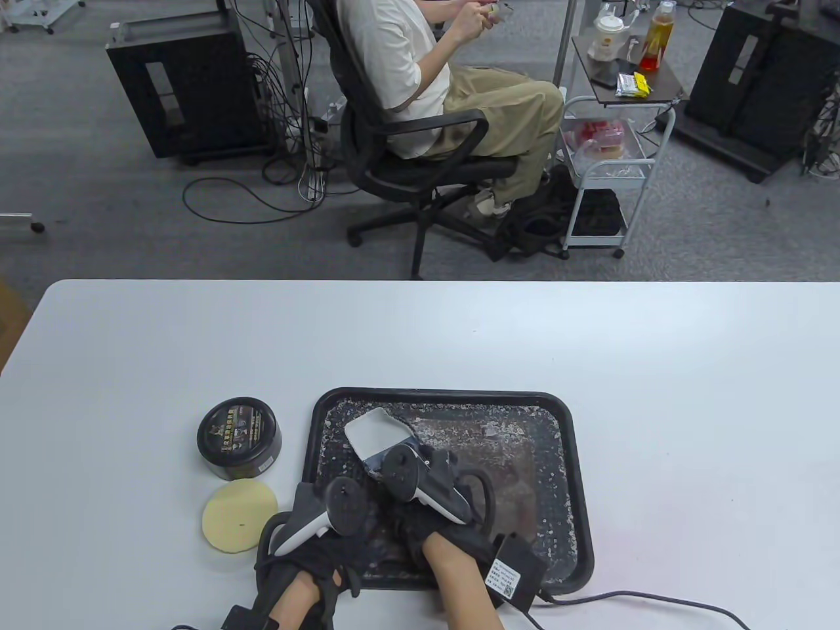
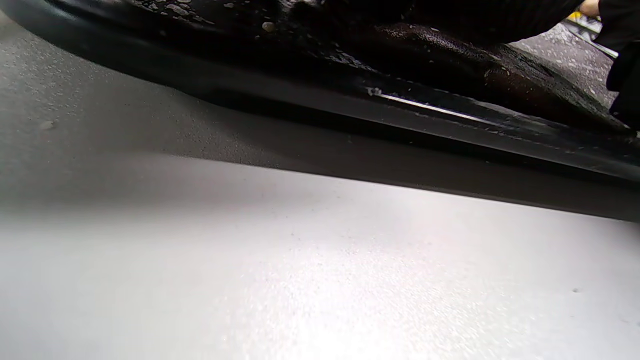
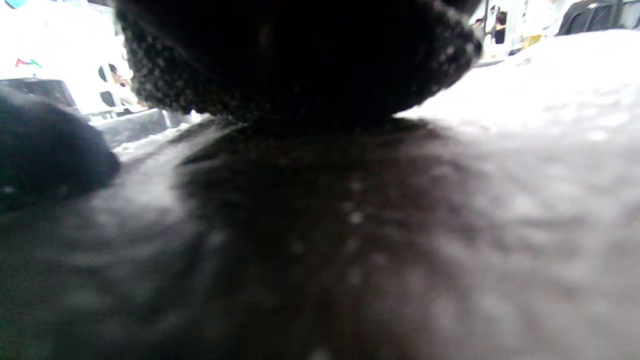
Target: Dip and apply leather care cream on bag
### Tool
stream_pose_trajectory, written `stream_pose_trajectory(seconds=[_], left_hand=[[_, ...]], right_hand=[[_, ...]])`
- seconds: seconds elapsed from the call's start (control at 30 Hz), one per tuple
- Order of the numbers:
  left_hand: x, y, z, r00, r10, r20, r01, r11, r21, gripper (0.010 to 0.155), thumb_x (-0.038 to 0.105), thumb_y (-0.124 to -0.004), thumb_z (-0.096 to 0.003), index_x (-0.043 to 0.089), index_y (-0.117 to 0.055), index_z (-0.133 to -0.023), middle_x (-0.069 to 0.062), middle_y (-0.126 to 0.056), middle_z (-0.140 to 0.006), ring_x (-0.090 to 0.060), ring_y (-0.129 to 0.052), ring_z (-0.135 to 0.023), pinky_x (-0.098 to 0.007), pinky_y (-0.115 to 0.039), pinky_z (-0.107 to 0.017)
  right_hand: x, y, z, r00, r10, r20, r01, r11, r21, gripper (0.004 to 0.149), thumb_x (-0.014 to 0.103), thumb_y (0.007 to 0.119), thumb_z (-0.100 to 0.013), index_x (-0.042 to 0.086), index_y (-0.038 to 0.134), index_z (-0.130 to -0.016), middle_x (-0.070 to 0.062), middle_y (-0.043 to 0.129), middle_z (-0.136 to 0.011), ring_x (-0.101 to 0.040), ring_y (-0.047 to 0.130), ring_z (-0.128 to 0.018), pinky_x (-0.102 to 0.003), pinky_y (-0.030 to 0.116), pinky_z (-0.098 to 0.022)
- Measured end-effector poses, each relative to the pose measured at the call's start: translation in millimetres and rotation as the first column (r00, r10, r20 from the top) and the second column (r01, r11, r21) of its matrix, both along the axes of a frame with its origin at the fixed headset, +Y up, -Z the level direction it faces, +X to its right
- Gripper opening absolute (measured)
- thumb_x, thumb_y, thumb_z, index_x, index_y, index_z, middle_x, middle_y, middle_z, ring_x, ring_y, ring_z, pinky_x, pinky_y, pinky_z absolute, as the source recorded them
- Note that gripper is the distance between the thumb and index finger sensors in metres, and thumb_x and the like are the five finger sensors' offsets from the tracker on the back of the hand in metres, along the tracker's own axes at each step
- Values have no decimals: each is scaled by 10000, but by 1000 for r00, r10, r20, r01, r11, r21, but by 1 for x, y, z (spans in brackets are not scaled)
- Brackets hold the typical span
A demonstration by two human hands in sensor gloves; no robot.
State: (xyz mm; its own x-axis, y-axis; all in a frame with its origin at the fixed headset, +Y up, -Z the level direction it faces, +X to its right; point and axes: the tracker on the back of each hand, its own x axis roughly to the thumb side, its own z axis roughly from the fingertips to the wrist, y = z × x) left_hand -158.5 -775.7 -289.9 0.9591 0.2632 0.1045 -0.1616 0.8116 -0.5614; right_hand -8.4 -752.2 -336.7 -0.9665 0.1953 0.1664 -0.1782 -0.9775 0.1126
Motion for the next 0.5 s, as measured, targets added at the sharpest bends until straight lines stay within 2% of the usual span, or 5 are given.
stream_pose_trajectory(seconds=[0.13, 0.27, 0.5], left_hand=[[0, 0, 0, 1000, 0, 0, 0, 1000, 0, 738, 653, -639, -381, 426, -401, -1042, 154, -240, -1140, -146, -224, -1112, -523, -188, -782], [0, -1, 1, 1000, 3, -2, -3, 1000, -6, 739, 655, -637, -382, 432, -389, -1041, 160, -227, -1139, -143, -215, -1111, -514, -176, -781], [-1, -1, 1, 1000, 6, -4, -6, 1000, -14, 739, 655, -636, -381, 439, -380, -1040, 167, -218, -1137, -139, -206, -1109, -506, -168, -780]], right_hand=[[0, 0, 1, 1000, 4, -15, -4, 1000, 4, 524, 231, 758, -429, 345, 760, -940, -10, 726, -1022, -305, 748, -968, -566, 547, -697], [11, 0, -1, 996, 89, 6, -89, 996, 29, 516, 222, 760, -423, 348, 779, -923, 7, 746, -1013, -300, 772, -958, -568, 564, -691], [47, 2, -5, 969, 206, 136, -212, 977, 31, 509, 212, 765, -415, 342, 803, -907, 9, 772, -999, -316, 802, -938, -565, 588, -685]])
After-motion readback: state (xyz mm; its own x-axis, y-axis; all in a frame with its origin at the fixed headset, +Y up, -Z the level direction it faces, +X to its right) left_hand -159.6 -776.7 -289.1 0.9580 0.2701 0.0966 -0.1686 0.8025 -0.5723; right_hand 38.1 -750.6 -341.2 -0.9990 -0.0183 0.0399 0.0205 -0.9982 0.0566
